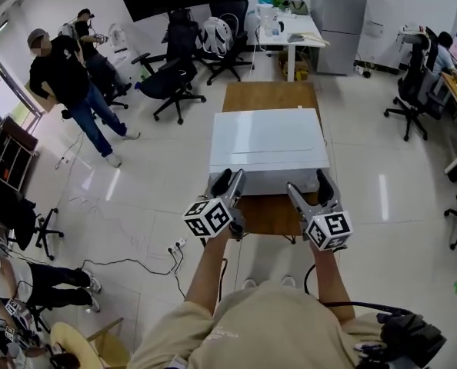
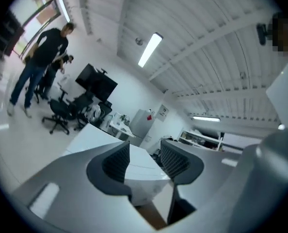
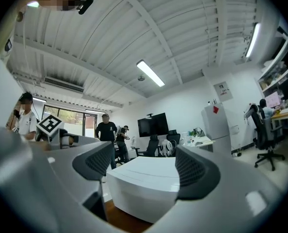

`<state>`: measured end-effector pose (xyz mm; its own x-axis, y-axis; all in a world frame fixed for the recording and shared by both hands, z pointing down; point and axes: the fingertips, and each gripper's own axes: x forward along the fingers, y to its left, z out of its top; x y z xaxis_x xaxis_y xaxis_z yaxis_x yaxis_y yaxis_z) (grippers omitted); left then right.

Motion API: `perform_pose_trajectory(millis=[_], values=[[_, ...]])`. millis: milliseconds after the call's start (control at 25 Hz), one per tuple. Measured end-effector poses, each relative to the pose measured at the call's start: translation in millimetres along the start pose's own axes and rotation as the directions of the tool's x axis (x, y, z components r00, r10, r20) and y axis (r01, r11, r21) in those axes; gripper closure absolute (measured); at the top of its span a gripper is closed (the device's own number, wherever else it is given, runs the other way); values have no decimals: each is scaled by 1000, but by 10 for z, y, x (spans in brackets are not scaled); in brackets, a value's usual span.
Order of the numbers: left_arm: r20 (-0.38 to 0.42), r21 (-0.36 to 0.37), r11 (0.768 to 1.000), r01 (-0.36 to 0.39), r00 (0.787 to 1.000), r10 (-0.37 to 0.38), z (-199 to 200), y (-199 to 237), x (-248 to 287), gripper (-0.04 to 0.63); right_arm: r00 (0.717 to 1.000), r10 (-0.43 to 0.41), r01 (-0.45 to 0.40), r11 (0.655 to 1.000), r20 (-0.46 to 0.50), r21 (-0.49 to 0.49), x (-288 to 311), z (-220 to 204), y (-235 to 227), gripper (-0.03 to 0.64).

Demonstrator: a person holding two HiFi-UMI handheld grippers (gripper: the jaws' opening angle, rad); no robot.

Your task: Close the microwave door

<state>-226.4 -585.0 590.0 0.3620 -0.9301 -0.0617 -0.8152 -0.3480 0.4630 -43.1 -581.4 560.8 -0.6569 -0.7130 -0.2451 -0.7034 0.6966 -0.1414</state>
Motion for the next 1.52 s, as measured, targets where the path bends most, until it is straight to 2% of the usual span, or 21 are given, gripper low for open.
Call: perform_pose_trajectory(millis=[40, 120, 200, 280, 360, 440, 560, 720, 920, 1040, 1400, 1520], values=[[13, 71, 997, -29, 1000, 28, 24, 36, -61, 397, 1000, 7, -7, 1000, 0, 0, 5, -34, 7, 216], [34, 211, 974, -80, 997, 75, 12, 65, -153, 386, 1000, 19, -19, 1000, 1, -3, -12, -98, 0, 216], [65, 339, 932, -129, 991, 113, -4, 47, -230, 371, 1000, 30, -30, 1000, 0, -10, -28, -143, -7, 216], [112, 445, 877, -179, 983, 144, 37, 43, -325, 359, 999, 40, -40, 999, -3, -21, 0, -176, 38, 216], [173, 515, 825, -232, 971, 164, 127, 82, -426, 318, 999, 45, -46, 998, -6, -35, 69, -198, 111, 216], [229, 543, 793, -276, 957, 176, 237, 150, -511, 257, 999, 40, -41, 997, -8, -59, 158, -200, 171, 216], [250, 541, 787, -297, 950, 186, 340, 226, -561, 196, 1000, 10, -11, 994, -16, -112, 263, -164, 214, 216], [247, 567, 769, -295, 952, 183, 338, 147, -492, 192, 999, -34, 31, 990, -15, -135, 269, -111, 110, 218], [263, 573, 771, -277, 954, 148, 399, 67, -423, 181, 997, -78, 74, 987, -18, -139, 289, -163, 94, 218], [266, 597, 754, -272, 955, 134, 419, 31, -396, 172, 995, -98, 95, 985, -18, -144, 292, -161, 88, 218], [232, 588, 774, -237, 965, 119, 378, -96, -303, 170, 991, -134, 129, 980, -23, -153, 205, -25, 1, 216], [232, 594, 772, -225, 967, 104, 452, -136, -268, 170, 990, -141, 135, 979, -28, -153, 227, 21, -16, 216]])
